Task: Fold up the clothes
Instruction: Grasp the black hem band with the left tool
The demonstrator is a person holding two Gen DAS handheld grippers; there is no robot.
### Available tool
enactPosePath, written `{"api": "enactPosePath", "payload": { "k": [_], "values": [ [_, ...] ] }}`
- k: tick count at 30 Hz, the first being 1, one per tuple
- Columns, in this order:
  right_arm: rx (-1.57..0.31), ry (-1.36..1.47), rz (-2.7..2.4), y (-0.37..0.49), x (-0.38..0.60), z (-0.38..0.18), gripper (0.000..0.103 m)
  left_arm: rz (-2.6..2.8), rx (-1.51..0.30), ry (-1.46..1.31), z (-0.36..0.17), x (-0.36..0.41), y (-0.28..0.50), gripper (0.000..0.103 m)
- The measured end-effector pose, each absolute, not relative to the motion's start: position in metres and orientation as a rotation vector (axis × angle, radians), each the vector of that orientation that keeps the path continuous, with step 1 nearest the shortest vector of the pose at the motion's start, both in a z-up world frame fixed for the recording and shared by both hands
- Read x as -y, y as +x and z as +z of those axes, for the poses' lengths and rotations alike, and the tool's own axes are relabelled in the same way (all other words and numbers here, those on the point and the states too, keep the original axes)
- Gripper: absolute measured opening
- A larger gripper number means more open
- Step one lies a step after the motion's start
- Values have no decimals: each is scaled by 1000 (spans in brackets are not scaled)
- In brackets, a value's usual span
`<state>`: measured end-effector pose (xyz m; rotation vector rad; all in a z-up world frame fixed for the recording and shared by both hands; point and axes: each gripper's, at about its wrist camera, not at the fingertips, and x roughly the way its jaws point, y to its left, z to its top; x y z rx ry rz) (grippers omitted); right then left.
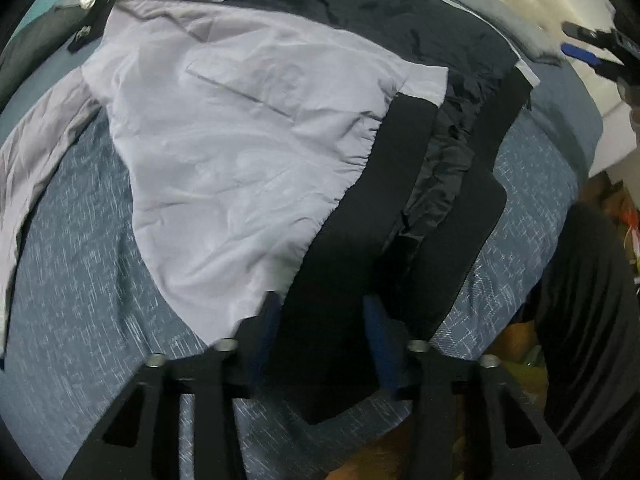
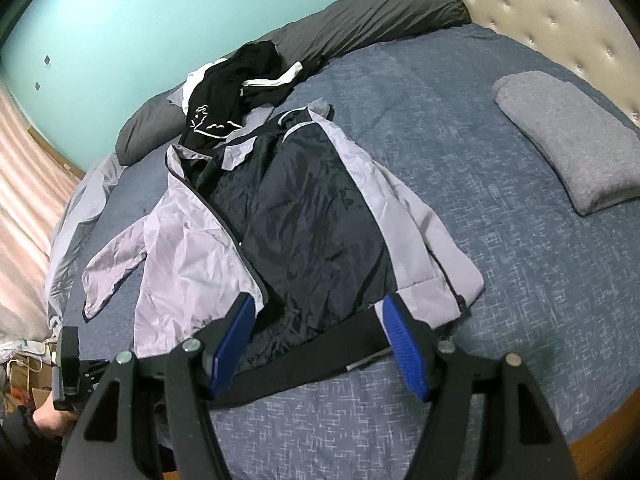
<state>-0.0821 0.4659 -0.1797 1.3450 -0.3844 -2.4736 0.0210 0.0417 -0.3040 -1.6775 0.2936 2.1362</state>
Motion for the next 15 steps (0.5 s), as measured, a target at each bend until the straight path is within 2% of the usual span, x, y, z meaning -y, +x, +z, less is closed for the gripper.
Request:
{"api": "enactPosePath", "payload": {
  "k": [4, 15],
  "values": [
    [371, 1351, -2466, -81, -462, -180, 67, 2130, -349, -1665, -301, -41, 24, 12],
    [359, 1342, -2446, -83, -451, -177, 67, 2188, -350, -1632, -267, 1, 39, 7]
  ]
}}
